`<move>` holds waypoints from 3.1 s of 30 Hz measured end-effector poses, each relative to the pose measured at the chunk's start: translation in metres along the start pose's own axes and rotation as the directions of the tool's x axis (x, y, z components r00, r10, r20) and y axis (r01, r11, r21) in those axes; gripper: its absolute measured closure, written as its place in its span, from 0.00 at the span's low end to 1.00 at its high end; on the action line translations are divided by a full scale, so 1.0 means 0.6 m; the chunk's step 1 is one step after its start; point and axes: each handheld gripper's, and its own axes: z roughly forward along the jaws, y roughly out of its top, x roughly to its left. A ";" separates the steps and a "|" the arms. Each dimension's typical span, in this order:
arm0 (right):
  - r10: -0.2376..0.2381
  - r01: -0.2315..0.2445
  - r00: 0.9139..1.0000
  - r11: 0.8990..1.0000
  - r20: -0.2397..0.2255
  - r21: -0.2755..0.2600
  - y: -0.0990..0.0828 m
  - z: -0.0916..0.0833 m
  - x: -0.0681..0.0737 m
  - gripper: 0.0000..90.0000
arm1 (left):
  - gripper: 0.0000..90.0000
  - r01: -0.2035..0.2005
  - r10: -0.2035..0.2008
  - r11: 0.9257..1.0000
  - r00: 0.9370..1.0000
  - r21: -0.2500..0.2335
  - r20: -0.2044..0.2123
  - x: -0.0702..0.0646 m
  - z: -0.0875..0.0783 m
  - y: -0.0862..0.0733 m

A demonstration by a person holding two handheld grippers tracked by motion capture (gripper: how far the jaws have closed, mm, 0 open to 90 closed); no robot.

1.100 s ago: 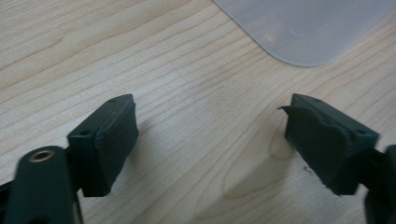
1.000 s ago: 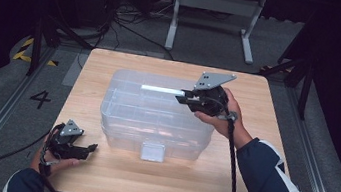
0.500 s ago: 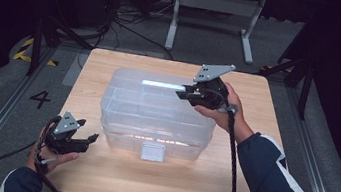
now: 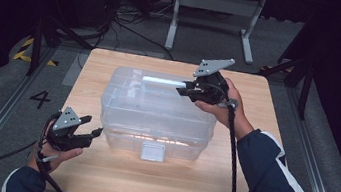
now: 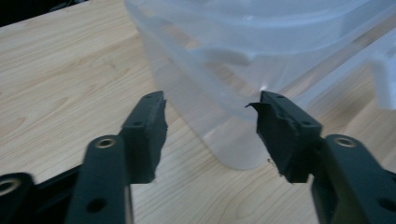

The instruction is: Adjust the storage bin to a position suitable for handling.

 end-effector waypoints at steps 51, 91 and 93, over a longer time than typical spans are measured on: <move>0.164 -0.101 0.933 0.973 0.320 -0.207 -0.179 -0.175 0.012 0.48 | 0.95 -0.055 0.055 0.996 0.998 -0.072 0.005 -0.006 -0.007 0.035; 0.117 -0.053 0.956 0.971 0.271 -0.235 -0.248 -0.079 0.047 0.49 | 0.91 -0.087 0.084 0.987 0.996 -0.133 -0.025 -0.004 -0.016 0.068; 0.116 -0.048 0.954 0.969 0.276 -0.241 -0.247 -0.080 0.049 0.49 | 0.90 -0.086 0.082 0.986 0.996 -0.141 -0.034 -0.003 -0.020 0.066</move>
